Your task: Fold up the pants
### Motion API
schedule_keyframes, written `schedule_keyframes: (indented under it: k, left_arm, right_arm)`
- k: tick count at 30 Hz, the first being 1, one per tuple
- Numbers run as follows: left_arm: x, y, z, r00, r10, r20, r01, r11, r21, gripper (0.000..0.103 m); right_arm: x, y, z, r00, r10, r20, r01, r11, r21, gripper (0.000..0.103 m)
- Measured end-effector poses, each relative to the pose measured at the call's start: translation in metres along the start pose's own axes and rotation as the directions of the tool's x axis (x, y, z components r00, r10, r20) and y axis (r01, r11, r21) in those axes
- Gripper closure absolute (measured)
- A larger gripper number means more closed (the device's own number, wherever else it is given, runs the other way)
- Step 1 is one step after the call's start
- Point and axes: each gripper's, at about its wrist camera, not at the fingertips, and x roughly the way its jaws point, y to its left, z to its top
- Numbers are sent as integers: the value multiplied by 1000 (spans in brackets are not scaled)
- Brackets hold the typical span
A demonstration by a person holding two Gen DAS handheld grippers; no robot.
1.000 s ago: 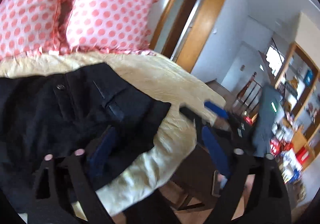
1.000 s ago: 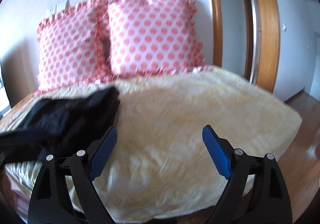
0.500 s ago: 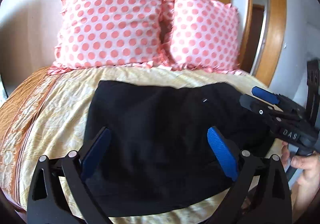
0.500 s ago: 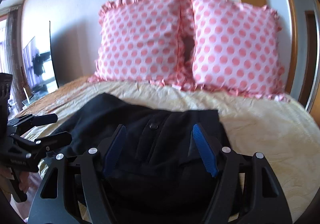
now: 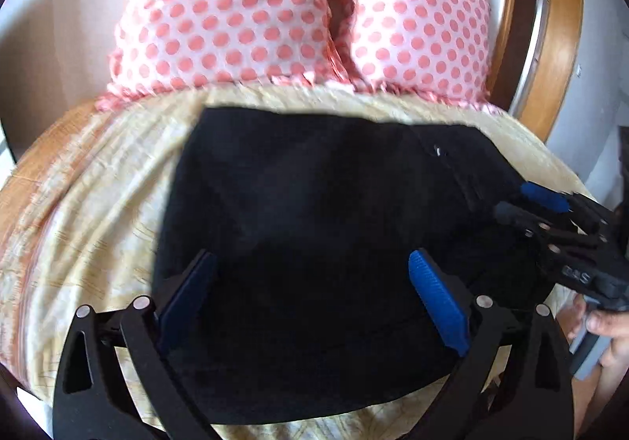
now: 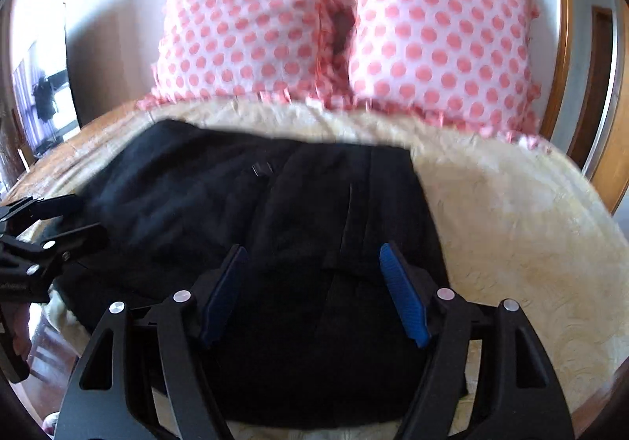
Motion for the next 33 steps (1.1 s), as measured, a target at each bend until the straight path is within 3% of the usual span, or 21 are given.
schedule_keyframes:
  k: [2, 4, 5, 6, 8, 13, 17, 23, 27, 31, 33]
  left_arm:
    - [-5, -4, 1, 996, 73, 45, -74, 996, 38, 2]
    - [2, -4, 0, 994, 104, 11, -105, 993, 62, 2]
    - [9, -2, -2, 995, 97, -30, -96, 994, 60, 2]
    - [18, 2, -6, 994, 75, -74, -72, 997, 35, 2]
    - [18, 10, -9, 998, 46, -41, -46, 999, 2, 2]
    - [17, 14, -11, 998, 43, -41, -42, 999, 7, 2]
    - [16, 13, -12, 998, 44, -34, -44, 999, 9, 2]
    - [17, 12, -11, 998, 43, -34, -43, 999, 10, 2]
    - [17, 13, -11, 999, 42, -31, -42, 999, 12, 2]
    - [17, 13, -11, 999, 42, -32, -42, 999, 12, 2]
    - [17, 13, -11, 999, 42, -32, -42, 999, 12, 2]
  right_arm:
    - [-6, 5, 2, 1000, 0, 22, 1, 999, -36, 31]
    - [4, 11, -6, 999, -20, -41, 17, 997, -80, 30]
    - [12, 12, -12, 997, -27, -75, 20, 995, -97, 30]
    - [11, 8, -15, 999, -6, -46, 3, 997, -80, 29]
    - [10, 2, -8, 997, 34, -75, -38, 998, -51, 30]
    - [-5, -49, 29, 986, 166, -4, -164, 974, 156, 30]
    - [35, -94, 53, 973, 204, -111, -164, 942, 291, 30]
    - [91, -124, 57, 902, 353, -249, -220, 871, 439, 34]
    - [102, -122, 51, 883, 367, -291, -213, 869, 447, 34]
    - [107, -120, 46, 864, 422, -274, -266, 845, 463, 41]
    - [107, -118, 47, 863, 421, -280, -274, 854, 442, 41]
